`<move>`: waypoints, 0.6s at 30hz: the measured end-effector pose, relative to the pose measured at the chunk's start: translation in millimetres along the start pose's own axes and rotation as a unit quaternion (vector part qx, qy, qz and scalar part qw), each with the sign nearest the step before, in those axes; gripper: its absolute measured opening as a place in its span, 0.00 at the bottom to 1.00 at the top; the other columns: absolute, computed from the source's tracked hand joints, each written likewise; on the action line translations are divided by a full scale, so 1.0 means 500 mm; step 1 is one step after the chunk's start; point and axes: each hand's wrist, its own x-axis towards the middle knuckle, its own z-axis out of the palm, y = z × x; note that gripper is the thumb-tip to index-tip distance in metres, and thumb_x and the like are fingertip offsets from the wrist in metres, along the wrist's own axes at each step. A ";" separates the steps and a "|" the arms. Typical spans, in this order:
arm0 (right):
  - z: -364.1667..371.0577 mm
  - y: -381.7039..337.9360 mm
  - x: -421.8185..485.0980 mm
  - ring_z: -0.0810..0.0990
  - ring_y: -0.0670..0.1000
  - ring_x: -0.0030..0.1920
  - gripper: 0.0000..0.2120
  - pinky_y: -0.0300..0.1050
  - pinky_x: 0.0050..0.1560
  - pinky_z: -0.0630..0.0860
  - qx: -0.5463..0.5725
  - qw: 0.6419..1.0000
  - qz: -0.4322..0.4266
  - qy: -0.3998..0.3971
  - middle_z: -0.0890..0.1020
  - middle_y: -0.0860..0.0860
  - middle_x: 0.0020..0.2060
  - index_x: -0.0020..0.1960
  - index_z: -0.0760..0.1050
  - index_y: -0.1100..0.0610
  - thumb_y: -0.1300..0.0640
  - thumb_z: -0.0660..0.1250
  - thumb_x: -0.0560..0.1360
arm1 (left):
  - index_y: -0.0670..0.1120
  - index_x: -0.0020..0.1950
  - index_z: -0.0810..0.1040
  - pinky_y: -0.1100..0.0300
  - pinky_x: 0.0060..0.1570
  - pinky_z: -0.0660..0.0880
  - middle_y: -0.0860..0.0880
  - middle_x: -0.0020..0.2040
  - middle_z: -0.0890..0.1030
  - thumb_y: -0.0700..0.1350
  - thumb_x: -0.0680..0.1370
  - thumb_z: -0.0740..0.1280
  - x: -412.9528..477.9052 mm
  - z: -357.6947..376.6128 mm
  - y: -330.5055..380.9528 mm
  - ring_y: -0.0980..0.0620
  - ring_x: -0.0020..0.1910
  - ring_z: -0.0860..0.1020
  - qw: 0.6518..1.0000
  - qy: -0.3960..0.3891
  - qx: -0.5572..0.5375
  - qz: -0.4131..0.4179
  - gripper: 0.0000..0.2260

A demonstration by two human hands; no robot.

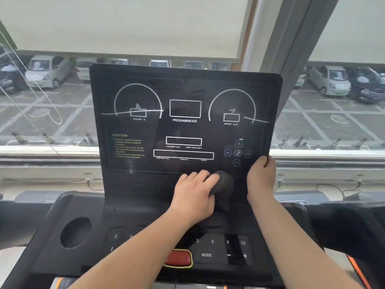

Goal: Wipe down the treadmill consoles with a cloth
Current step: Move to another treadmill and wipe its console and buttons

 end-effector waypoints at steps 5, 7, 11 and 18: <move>0.047 0.007 -0.117 0.64 0.59 0.76 0.26 0.41 0.76 0.59 -0.040 0.996 -0.074 0.039 0.64 0.59 0.76 0.77 0.66 0.60 0.61 0.60 0.80 | 0.52 0.62 0.79 0.51 0.44 0.72 0.52 0.54 0.81 0.49 0.70 0.67 -0.068 -0.035 -0.125 0.46 0.45 0.79 1.000 0.005 0.028 0.005 0.20; 0.065 0.005 -0.170 0.60 0.56 0.78 0.26 0.43 0.77 0.60 -0.057 0.992 -0.113 0.026 0.60 0.56 0.77 0.79 0.66 0.59 0.65 0.61 0.81 | 0.52 0.59 0.81 0.51 0.43 0.72 0.53 0.50 0.82 0.50 0.70 0.66 -0.079 -0.057 -0.169 0.46 0.43 0.79 1.000 0.009 0.018 -0.014 0.18; 0.106 -0.001 -0.237 0.74 0.50 0.65 0.18 0.43 0.69 0.70 -0.064 0.982 -0.176 -0.029 0.73 0.47 0.63 0.63 0.79 0.53 0.68 0.61 0.80 | 0.54 0.52 0.83 0.52 0.41 0.71 0.54 0.44 0.83 0.50 0.71 0.63 -0.105 -0.092 -0.265 0.46 0.40 0.80 0.999 0.001 0.015 -0.050 0.14; 0.134 0.027 -0.329 0.84 0.48 0.44 0.16 0.47 0.48 0.82 -0.007 0.995 -0.031 -0.093 0.84 0.51 0.43 0.50 0.82 0.50 0.66 0.60 0.82 | 0.52 0.56 0.84 0.52 0.42 0.73 0.53 0.49 0.82 0.50 0.71 0.62 -0.188 -0.102 -0.398 0.45 0.42 0.80 0.997 0.019 -0.007 -0.073 0.17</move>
